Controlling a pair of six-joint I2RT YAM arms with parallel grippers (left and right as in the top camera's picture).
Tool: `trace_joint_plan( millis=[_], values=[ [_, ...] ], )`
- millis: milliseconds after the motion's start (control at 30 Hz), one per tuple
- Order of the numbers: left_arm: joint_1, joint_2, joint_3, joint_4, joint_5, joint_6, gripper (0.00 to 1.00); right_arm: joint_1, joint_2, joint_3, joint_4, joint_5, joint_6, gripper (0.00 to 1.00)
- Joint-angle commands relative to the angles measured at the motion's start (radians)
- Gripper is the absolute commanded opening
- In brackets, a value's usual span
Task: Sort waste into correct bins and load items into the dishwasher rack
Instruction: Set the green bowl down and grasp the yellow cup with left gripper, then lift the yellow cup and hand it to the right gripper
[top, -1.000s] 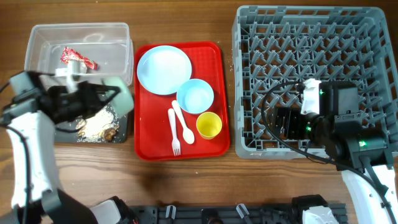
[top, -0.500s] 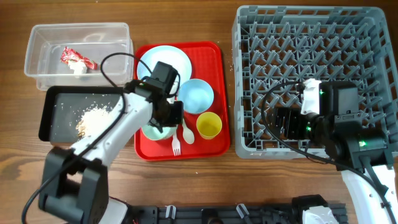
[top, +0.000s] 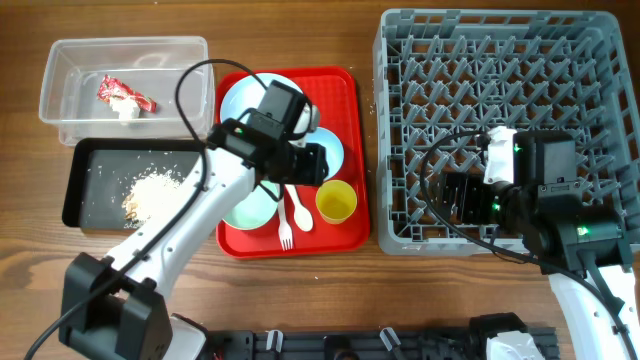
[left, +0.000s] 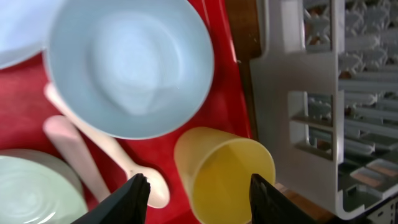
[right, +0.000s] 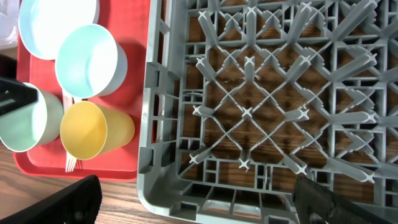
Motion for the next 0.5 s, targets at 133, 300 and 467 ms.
trace_joint_plan(
  millis=[133, 300, 467],
  values=[
    [-0.116, 0.183, 0.006, -0.031, -0.063, -0.002, 0.44, -0.003, 0.000, 0.012, -0.002, 0.009, 0.004, 1.00],
    [-0.116, 0.216, 0.006, -0.027, -0.082, -0.002, 0.12, -0.003, 0.000, 0.012, -0.003, 0.009, 0.004, 1.00],
    [-0.059, 0.130, 0.017, -0.054, -0.067, -0.002, 0.04, -0.003, 0.000, 0.012, 0.012, 0.035, 0.005, 1.00]
  ],
)
